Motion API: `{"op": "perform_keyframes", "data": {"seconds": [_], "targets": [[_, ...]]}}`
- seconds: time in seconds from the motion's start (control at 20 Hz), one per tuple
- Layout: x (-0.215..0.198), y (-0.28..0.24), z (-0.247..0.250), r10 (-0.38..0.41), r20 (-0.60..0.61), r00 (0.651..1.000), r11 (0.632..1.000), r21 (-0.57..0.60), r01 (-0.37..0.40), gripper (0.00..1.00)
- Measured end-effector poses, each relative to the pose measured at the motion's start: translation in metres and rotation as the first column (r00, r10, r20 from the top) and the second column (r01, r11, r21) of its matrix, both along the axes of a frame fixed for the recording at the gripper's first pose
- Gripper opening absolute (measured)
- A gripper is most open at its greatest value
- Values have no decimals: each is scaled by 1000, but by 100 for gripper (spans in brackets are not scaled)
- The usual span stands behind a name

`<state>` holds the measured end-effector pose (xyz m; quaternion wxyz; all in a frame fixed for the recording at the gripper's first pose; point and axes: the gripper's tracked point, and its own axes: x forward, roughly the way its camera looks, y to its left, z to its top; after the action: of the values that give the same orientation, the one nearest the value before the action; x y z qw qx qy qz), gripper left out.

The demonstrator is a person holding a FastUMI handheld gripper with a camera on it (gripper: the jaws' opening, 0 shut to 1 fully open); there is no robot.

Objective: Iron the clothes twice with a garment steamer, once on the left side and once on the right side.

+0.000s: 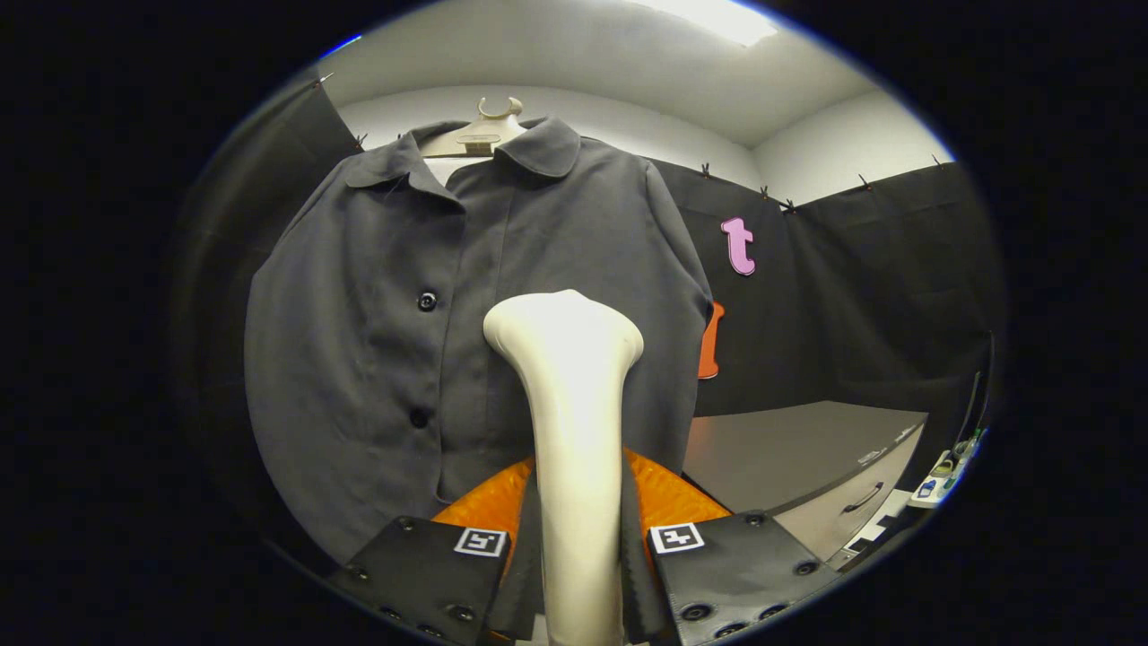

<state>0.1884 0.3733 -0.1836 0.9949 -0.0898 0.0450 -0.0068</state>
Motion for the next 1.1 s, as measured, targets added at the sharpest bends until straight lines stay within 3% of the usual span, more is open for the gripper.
{"op": "perform_keyframes", "data": {"seconds": [0.55, 1.1], "targets": [[-31, -12, -68, -15, -86, 996, 999, -31, 12, 44], [-46, -17, -96, -31, -123, 992, 999, -45, 25, 45]]}}
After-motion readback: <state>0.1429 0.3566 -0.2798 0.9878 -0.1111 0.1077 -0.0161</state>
